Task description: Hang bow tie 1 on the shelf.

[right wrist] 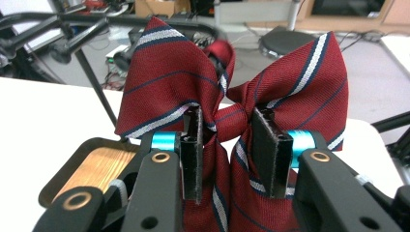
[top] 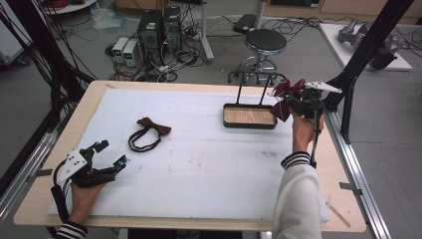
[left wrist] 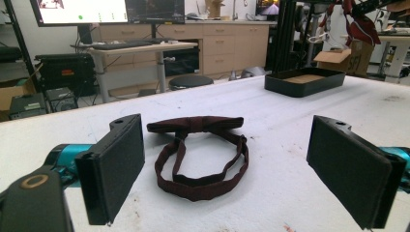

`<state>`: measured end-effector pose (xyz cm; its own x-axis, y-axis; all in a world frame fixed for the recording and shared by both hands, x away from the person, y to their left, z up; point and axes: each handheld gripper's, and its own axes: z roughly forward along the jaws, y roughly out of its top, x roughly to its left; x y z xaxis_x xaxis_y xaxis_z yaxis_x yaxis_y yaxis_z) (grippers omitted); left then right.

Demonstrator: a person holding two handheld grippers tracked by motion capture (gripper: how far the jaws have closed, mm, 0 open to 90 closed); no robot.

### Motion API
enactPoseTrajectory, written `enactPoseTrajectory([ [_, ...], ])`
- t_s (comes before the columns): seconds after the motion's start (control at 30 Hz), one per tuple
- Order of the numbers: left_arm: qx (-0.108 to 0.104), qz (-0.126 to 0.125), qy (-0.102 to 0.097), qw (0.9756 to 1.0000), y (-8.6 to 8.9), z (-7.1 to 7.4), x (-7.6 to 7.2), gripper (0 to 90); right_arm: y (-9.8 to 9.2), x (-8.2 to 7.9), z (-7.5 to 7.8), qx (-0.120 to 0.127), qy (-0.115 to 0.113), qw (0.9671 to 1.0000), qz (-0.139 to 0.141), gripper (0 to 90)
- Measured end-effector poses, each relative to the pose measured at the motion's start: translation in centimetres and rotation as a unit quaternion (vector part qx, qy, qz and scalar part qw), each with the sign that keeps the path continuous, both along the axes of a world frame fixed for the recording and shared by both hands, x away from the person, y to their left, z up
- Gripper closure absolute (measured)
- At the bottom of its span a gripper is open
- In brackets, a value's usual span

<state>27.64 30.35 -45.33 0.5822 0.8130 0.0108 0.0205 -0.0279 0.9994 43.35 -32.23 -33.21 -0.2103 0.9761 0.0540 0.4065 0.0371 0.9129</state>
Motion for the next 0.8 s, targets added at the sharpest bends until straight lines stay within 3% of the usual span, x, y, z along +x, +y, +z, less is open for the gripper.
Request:
enactPoseTrajectory([
  [0.33, -0.001, 0.000, 0.000, 1.0000, 0.0, 0.0, 0.0, 13.8, 0.5, 0.2, -0.4, -0.008, 0.012, 0.9999, 0.003, 67.1],
  [0.4, -0.001, 0.001, -0.001, 1.0000, 0.0, 0.0, 0.0, 13.8, 0.6, 0.3, -0.5, -0.019, 0.013, 0.9997, 0.001, 67.1],
  [0.8, -0.002, 0.000, -0.001, 1.0000, 0.0, 0.0, 0.0, 13.8, 1.2, 0.5, -0.7, -0.015, 0.016, 0.9997, 0.014, 66.2],
])
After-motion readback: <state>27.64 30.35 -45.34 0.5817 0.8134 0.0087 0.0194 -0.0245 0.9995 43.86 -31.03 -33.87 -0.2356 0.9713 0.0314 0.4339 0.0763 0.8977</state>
